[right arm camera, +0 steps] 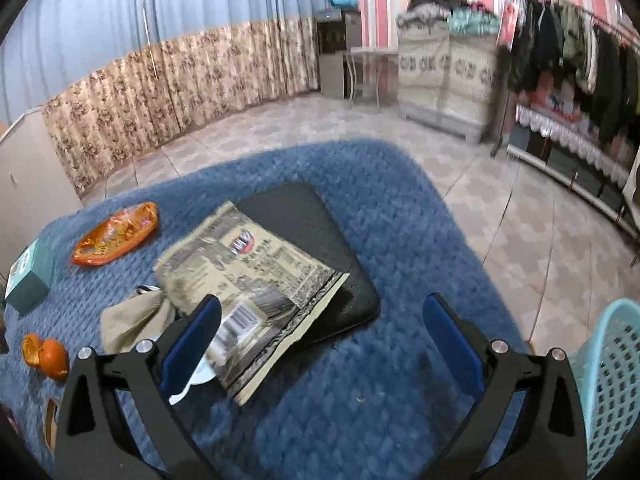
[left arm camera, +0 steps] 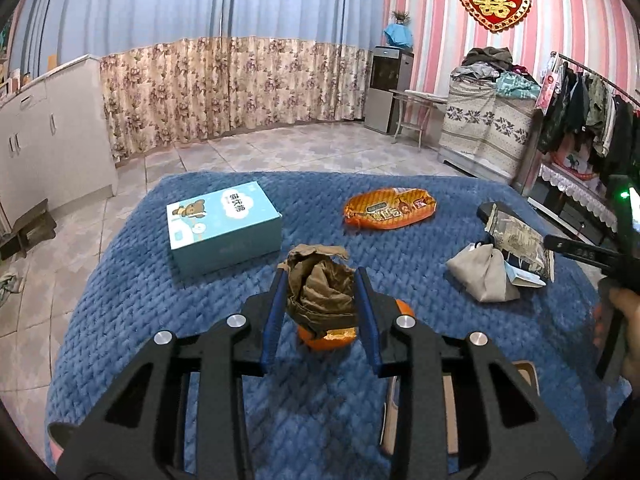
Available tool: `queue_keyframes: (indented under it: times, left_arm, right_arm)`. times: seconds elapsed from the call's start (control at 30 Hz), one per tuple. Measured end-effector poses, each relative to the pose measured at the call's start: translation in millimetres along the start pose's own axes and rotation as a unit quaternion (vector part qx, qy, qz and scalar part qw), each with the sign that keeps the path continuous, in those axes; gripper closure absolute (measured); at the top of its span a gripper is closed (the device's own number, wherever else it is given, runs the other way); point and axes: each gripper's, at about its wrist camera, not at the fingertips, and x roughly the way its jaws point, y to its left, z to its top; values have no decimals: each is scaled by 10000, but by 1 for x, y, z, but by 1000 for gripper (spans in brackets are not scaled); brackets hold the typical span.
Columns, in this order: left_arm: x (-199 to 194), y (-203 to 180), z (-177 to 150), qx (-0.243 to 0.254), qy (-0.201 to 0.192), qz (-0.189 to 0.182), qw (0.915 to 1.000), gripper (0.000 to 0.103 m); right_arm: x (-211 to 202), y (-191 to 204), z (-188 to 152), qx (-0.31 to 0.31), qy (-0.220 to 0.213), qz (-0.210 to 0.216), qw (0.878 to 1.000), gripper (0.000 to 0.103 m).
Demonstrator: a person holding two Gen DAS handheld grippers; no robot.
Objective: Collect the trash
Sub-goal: 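Grasp the printed snack packet with the right tool while the left holds the wrapper, then carry the wrapper in the left tool and packet in the right tool over the basket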
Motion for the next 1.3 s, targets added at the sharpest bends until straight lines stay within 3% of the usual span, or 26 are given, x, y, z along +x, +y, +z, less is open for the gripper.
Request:
queue_keyframes:
  times: [0.2, 0.27, 0.37, 0.47, 0.7, 0.77, 0.9, 1.07, 1.3]
  left_arm:
    - [8, 1, -5, -13, 111, 33, 9999, 70]
    - [9, -1, -6, 12, 113, 46, 9999, 70]
    - [9, -1, -6, 11, 106, 47, 9999, 70]
    - [9, -2, -6, 18, 99, 40, 9999, 70]
    - [4, -12, -6, 156, 90, -31, 9998, 70]
    - [0, -13, -4, 190, 47, -7, 9998, 70]
    - [-7, -10, 1, 124, -11, 24, 9999, 70]
    - [-12, -12, 3, 127, -19, 8, 9999, 70]
    - [-20, -28, 5, 201, -69, -101, 9997, 70]
  right_arm:
    - [26, 7, -13, -190, 279, 0, 9994, 10]
    - [27, 8, -14, -222, 263, 116, 9993, 23]
    - [23, 14, -14, -404, 170, 13, 9990, 31]
    - [17, 16, -15, -544, 162, 45, 9984, 57]
    - [8, 20, -15, -687, 155, 112, 9975, 85]
    - [5, 17, -15, -655, 130, 127, 9977, 97]
    - [-7, 6, -14, -379, 59, 375, 9986, 99]
    - [-30, -5, -15, -463, -130, 381, 9981, 101]
    - [-73, -44, -27, -89, -380, 410, 9984, 101]
